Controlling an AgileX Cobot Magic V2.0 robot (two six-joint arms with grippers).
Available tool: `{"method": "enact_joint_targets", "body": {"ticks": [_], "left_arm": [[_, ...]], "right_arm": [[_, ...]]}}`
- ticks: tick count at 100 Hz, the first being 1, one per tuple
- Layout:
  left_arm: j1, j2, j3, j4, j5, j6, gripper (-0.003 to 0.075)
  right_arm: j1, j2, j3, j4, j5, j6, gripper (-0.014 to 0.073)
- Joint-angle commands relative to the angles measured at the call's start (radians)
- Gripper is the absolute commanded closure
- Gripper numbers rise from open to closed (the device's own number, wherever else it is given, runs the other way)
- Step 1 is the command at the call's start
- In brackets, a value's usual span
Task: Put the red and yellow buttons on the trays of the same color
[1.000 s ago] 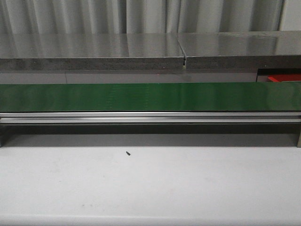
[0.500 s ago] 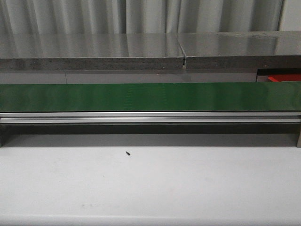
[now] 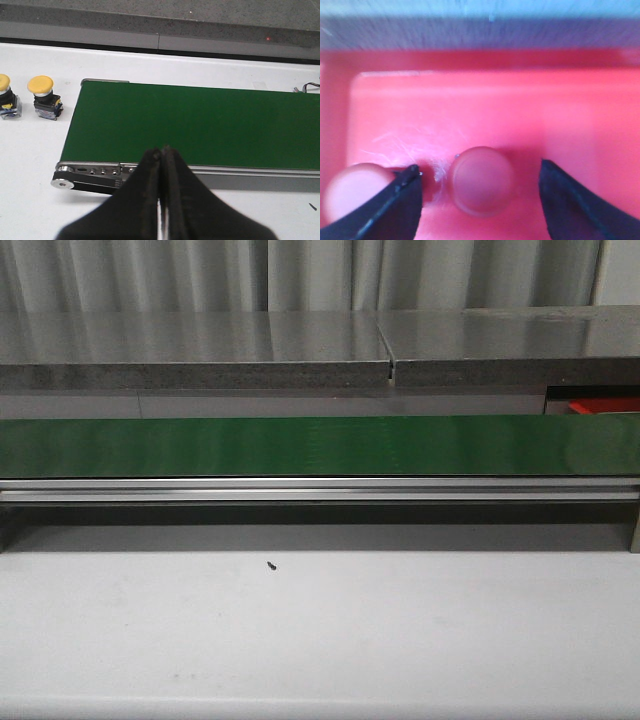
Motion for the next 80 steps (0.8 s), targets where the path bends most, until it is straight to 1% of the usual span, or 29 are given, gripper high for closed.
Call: {"method": "enact_joint_targets", "body": {"ticks": [1, 24, 43, 50, 64, 80], "left_arm": [[-0.008, -0.005, -0.024, -0.017, -0.066, -0.001, 0.0739], [-0.008, -0.005, -0.024, -0.017, -0.073, -0.001, 0.0739], [-0.008, -0.005, -0.024, -0.017, -0.085, -0.001, 0.0739], [-0.008, -0.005, -0.024, -0.017, -0.085, -0.001, 0.0739], [-0.008, -0.005, -0.024, -0.017, -0.085, -0.001, 0.0739], [-0.008, -0.005, -0.024, -0.017, -0.085, -0.001, 0.0739]], "right_arm": [[-0.007, -0.134, -0.038, 0.009, -0.017, -0.001, 0.0091], [-0.007, -0.279, -0.039, 0.062, 0.106, -0.003, 0.0095], [-0.005, -0.408, -0.035, 0.142, 0.199, -0.012, 0.0096], [-0.004, -0.465, -0.01, 0.164, 0.221, -0.013, 0.0095], [-0.004, -0.601, 0.113, 0.173, 0.217, -0.023, 0.0095], [-0.004, -0.787, 0.373, 0.175, 0.169, -0.061, 0.0095]]}}
